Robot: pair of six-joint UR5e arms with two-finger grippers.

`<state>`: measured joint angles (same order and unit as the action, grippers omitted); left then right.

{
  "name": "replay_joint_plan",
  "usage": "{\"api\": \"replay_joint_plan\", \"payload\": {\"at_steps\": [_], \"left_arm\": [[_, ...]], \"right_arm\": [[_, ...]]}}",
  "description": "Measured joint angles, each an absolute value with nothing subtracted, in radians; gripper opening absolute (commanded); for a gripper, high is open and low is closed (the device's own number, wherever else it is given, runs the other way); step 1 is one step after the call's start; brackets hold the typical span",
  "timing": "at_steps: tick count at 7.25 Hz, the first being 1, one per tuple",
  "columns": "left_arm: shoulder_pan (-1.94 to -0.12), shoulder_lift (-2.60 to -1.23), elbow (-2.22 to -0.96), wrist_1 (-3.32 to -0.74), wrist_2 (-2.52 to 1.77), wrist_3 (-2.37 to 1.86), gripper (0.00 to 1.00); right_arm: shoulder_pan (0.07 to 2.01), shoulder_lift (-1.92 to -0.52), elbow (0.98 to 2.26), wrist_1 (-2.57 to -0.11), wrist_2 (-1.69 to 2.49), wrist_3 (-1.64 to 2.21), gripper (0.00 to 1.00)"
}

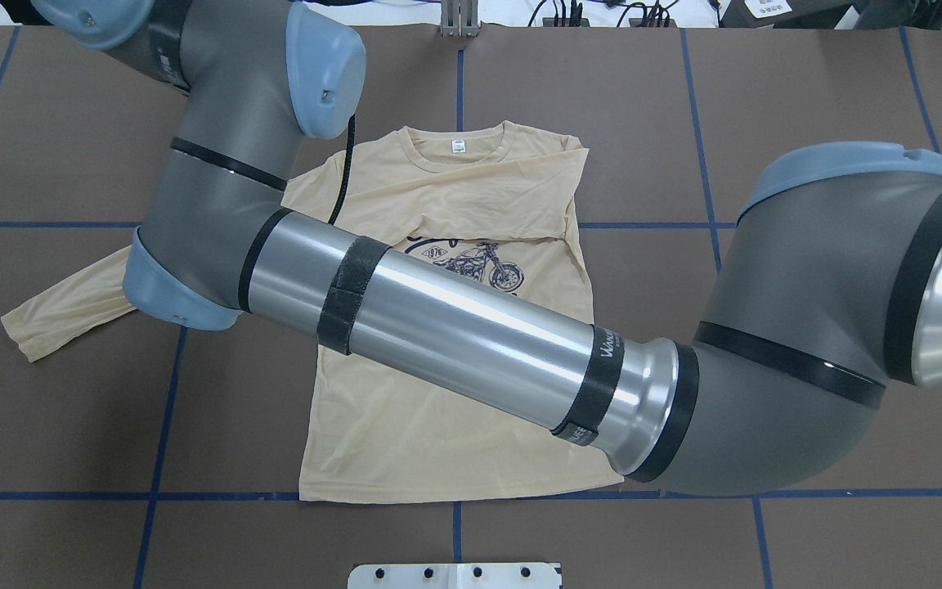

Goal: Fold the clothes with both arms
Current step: 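Lift the sleeve with the right gripper and carry it across the shirt body, then release the sleeve and raise the right gripper while the left gripper approaches the other cuff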

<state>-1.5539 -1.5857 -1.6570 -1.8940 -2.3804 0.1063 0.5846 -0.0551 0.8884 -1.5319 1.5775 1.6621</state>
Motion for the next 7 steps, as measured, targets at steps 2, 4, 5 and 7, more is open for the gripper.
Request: {"api": "replay_joint_plan", "payload": {"at_steps": [2,4,5,7], "left_arm": [[-1.531,-1.587,-1.664,-1.956,-2.378,0.106,1.00],[-1.424,-1.583,-1.665,-2.050,-2.364,0.068,1.00],[-1.377,-1.567,-1.666,-2.119,-2.341,0.005,1.00],[-1.274,-1.494,-1.667,-2.315,-2.258,-0.159,1.00]], "right_arm": [[0.664,-0.114,0.962,-1.547,1.744,1.621,0.99],[0.716,-0.265,1.158,-1.641,1.835,1.518,0.99],[0.741,-0.365,1.290,-1.700,1.869,1.452,0.99],[0.800,-0.622,1.588,-1.770,1.928,1.305,0.99]]}}
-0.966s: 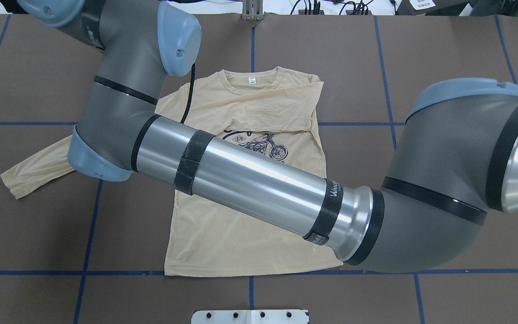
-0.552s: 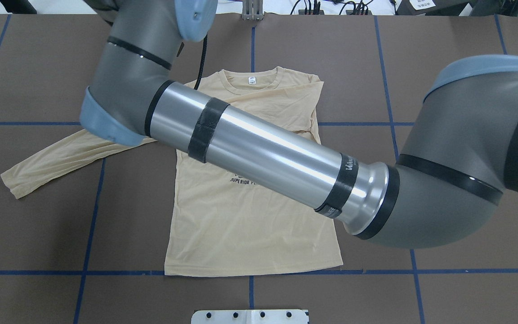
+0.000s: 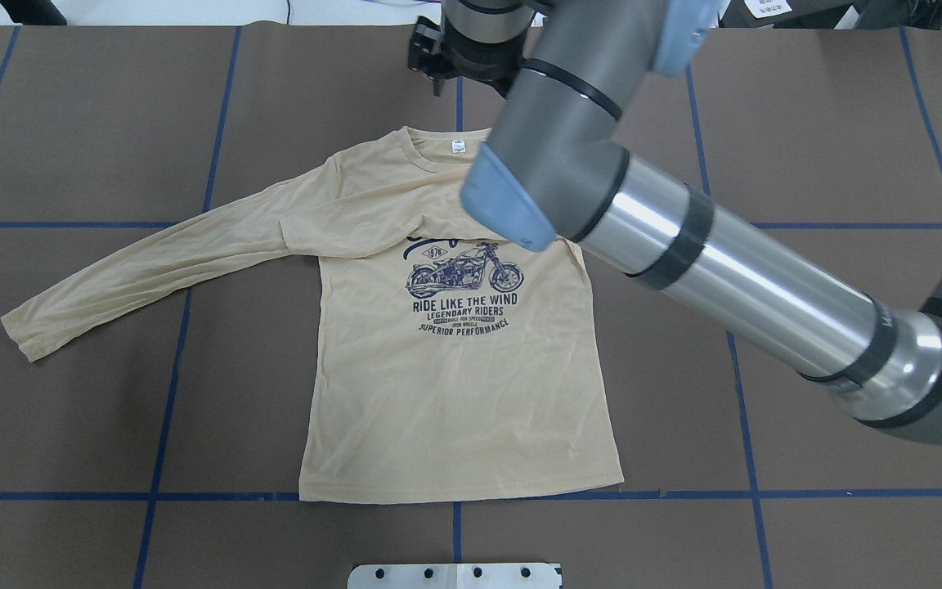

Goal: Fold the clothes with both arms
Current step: 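Release the sleeve and raise the right gripper while the left gripper approaches the other cuff, then grasp the cuff of the other sleeve with the left gripper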

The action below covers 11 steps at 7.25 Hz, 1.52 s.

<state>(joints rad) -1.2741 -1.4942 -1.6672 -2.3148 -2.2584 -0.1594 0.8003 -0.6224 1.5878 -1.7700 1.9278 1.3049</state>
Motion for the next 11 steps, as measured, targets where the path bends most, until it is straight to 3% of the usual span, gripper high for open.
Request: {"api": "replay_joint_plan", "payload": {"at_steps": [3,5,8,10,11], "left_arm": [[-1.110,-1.396,-1.669,-2.512,-2.162,-0.396,1.00],[-0.958,-1.366,-1.669,-2.590,-2.041,-0.583,0.98],[-0.833,-1.356,-1.655,-2.602,-1.917,-0.642,0.65],[-0.803,-1.354,-1.640,-2.602,-1.900,-0.641,0.60],[-0.794,-1.353,-1.634,-2.602,-1.899,-0.640,0.46]], "right_arm": [[0.912,-1.029,1.946,-1.814,2.013,0.990,0.99],[0.988,-1.228,2.064,-1.798,2.073,0.819,0.99],[1.050,-1.358,2.097,-1.733,2.132,0.727,0.99],[1.053,-1.368,2.098,-1.725,2.138,0.723,0.99],[1.053,-1.369,2.098,-1.724,2.138,0.723,0.99]]}}
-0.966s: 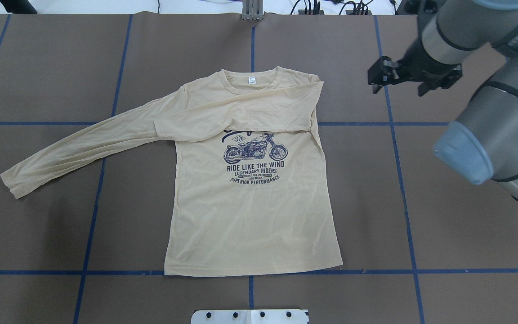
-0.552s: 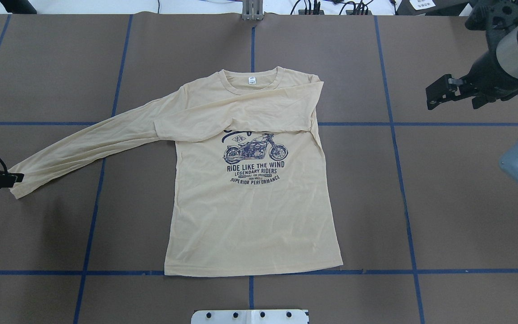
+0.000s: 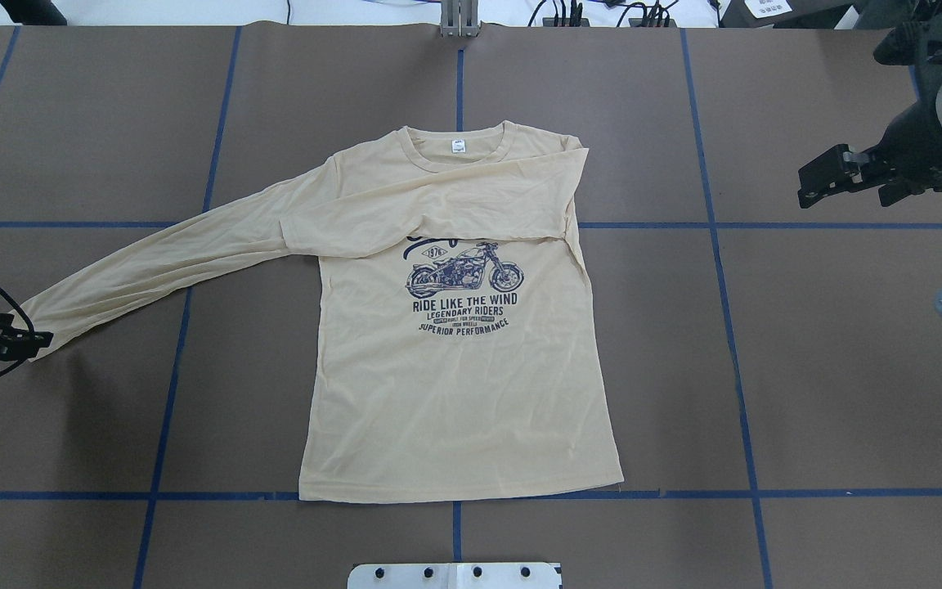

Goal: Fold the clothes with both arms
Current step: 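Grasp the cuff of the other sleeve with the left gripper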

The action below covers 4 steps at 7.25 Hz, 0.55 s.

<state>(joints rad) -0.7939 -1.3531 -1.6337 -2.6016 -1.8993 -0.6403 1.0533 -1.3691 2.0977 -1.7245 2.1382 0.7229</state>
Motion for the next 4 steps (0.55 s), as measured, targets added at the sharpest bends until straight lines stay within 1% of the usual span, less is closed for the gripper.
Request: {"api": "replay_joint_plan", "payload": {"at_steps": [1,2,3,4], "left_arm": [[-0.788,-1.353,-1.631,-2.601,-1.899,-0.640,0.24],[-0.785,-1.353,-1.630,-2.601,-1.900,-0.641,0.05],[-0.783,-1.350,-1.629,-2.600,-1.901,-0.641,0.00],[-0.783,-1.344,-1.629,-2.600,-1.902,-0.641,0.00]], "right_arm": [[1.053,-1.370,2.097,-1.724,2.138,0.724,0.99],[1.053,-1.370,2.097,-1.724,2.138,0.726,0.99],[1.052,-1.370,2.097,-1.724,2.137,0.729,0.99],[1.051,-1.370,2.097,-1.724,2.137,0.732,0.99]]}}
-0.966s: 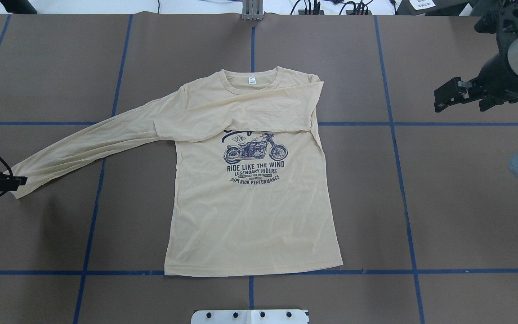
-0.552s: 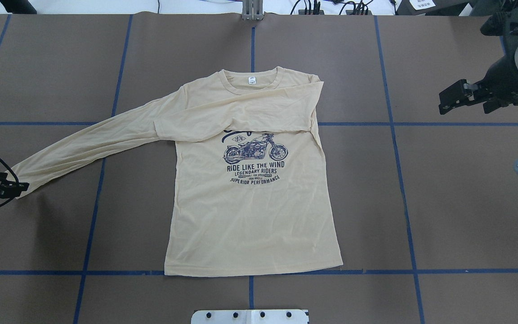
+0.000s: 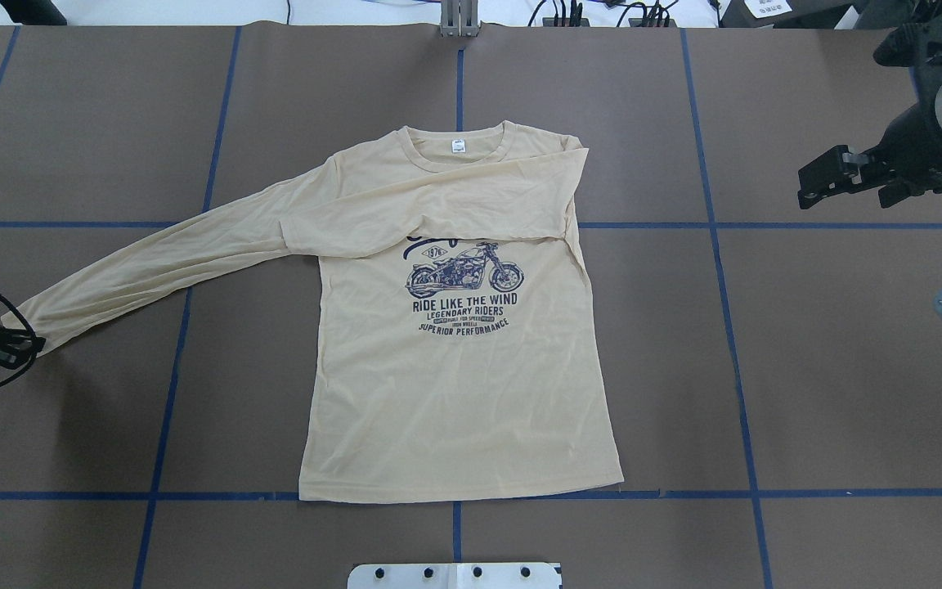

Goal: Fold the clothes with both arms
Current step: 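Grasp the cuff of the other sleeve with the left gripper, then carry the sleeve with the left gripper across the shirt body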

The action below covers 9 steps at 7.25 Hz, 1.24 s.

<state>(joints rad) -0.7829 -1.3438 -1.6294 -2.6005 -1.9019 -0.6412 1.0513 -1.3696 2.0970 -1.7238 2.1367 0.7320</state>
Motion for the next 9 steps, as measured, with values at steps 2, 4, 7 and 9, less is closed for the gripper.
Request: {"api": "replay_joint_plan", "payload": {"at_steps": [2,4,7,9], "left_arm": [[-0.782,-1.330,-1.634,-2.602,-1.902,-0.640,0.00],[-0.782,-1.329,-1.659,-2.594,-1.923,-0.636,0.00],[-0.796,-1.406,-1.759,-2.443,-1.987,-0.633,0.00],[-0.809,-1.566,-1.807,-2.235,-1.994,-0.633,0.00]], "right_arm": [[1.051,-1.367,2.096,-1.723,2.136,0.735,0.99],[1.051,-1.363,2.095,-1.723,2.135,0.736,0.99],[1.051,-1.360,2.093,-1.723,2.135,0.737,0.99],[1.051,-1.358,2.092,-1.723,2.135,0.738,0.99]]}}
